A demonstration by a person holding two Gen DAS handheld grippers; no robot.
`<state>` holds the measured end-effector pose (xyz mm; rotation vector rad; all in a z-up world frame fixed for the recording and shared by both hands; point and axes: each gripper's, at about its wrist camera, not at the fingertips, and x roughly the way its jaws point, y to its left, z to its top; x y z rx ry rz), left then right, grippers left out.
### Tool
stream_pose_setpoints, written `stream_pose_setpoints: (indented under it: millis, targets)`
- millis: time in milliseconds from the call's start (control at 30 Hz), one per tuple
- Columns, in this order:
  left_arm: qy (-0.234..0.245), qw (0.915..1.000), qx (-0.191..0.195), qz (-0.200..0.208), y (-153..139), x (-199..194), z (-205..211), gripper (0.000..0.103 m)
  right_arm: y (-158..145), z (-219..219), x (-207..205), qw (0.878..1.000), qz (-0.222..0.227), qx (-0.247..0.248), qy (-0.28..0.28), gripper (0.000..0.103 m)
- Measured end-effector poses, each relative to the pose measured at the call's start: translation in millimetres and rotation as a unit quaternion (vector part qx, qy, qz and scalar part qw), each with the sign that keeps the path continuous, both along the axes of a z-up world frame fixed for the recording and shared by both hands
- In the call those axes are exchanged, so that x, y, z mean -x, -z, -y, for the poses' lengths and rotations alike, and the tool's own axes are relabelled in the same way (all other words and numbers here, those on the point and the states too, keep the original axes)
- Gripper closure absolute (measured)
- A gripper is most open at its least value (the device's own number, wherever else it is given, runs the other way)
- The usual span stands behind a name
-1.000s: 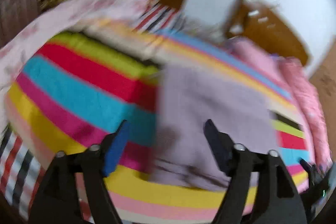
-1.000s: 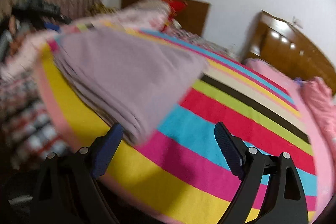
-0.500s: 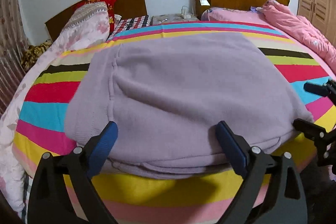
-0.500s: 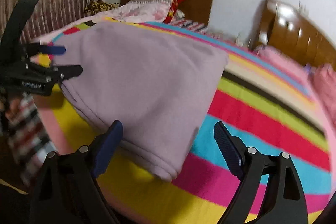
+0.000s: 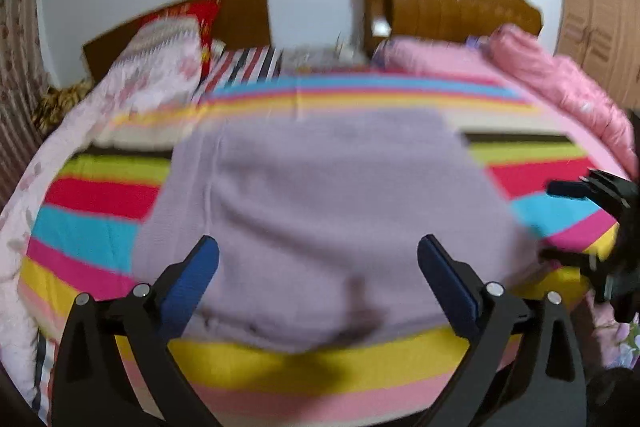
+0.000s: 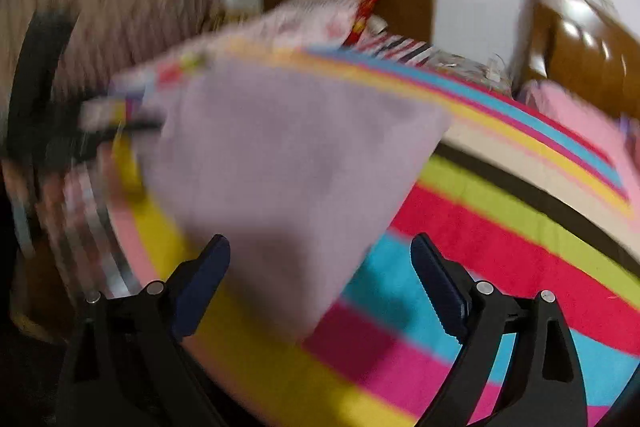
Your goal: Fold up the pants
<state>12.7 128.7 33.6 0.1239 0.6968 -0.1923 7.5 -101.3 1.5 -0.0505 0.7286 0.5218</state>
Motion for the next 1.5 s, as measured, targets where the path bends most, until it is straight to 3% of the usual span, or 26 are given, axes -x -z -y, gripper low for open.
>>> stream_pose_setpoints:
  millis: [33,100,267,367,433,467,567,700,800,933,1000,1067,1200,1333,1500]
  targets:
    - [0.001,0.9999,-0.004,0.014,-5.2,-3.0,4.6,0.002,-14.1,13.5,-10.3,0.999,0.008,-0.046,0.022,0.015]
    - [-0.008,0.9997,-0.015,0.019,-3.1,-13.7,9.8,0.002,-25.2,20.5,-19.8,0.996,0.023,-0.071,0.04,0.014]
    - [-0.044,0.9967,-0.058,-0.036,43.5,-41.8,6.9,0.002,-3.0,-24.3,-38.9,0.996,0.03,0.041,0.069,0.014]
    - [-0.042,0.9978,-0.042,-0.028,49.4,-31.5,-1.3,0.002,25.9,-59.4,-35.4,0.996,-0.007,0.09,-0.003,0.014]
    - [-0.039,0.9985,-0.028,-0.027,52.5,-29.0,-8.6,0.002,30.0,-67.6,-24.5,0.993,0.031,0.112,-0.009,0.014]
    - [-0.034,0.9988,-0.025,-0.023,53.8,-27.6,-10.1,0.002,28.9,-65.9,-25.7,0.993,0.027,0.114,-0.016,0.014]
    - [-0.038,0.9989,-0.023,-0.015,56.5,-26.2,-10.7,0.002,25.3,-52.0,-35.4,0.995,-0.004,0.094,-0.017,0.014]
    - [-0.042,0.999,-0.015,-0.004,59.8,-20.6,-11.0,0.002,10.4,-49.0,-25.3,0.994,0.045,0.096,0.013,0.014]
    - [-0.039,0.9991,-0.013,0.007,52.5,-15.1,-13.1,0.002,-0.8,-57.9,-23.0,0.995,0.061,0.074,-0.002,0.014]
    - [-0.051,0.9981,-0.014,0.032,34.8,-10.7,-22.0,0.002,21.9,-94.1,-18.9,0.988,0.048,0.139,-0.056,0.014]
    - [-0.073,0.9965,-0.029,0.029,36.4,-12.0,-31.0,0.002,23.9,-93.8,-21.5,0.99,0.045,0.125,-0.053,0.014]
    - [-0.08,0.9967,-0.015,0.004,47.4,-14.7,-46.8,0.002,23.4,-84.1,-29.6,0.994,0.014,0.096,-0.05,0.013]
    - [-0.087,0.9959,-0.024,0.014,50.5,-5.4,-54.5,0.001,16.7,-78.9,-32.9,0.996,0.006,0.081,-0.04,0.013]
    - [-0.122,0.9902,0.045,0.051,14.0,9.6,-84.4,0.003,-5.1,-89.4,-32.6,0.997,0.041,0.059,-0.041,0.013]
    - [-0.161,0.9868,-0.019,0.002,24.6,-19.1,-105.4,0.002,-7.7,-120.6,-40.8,0.994,0.052,0.079,-0.047,0.013]
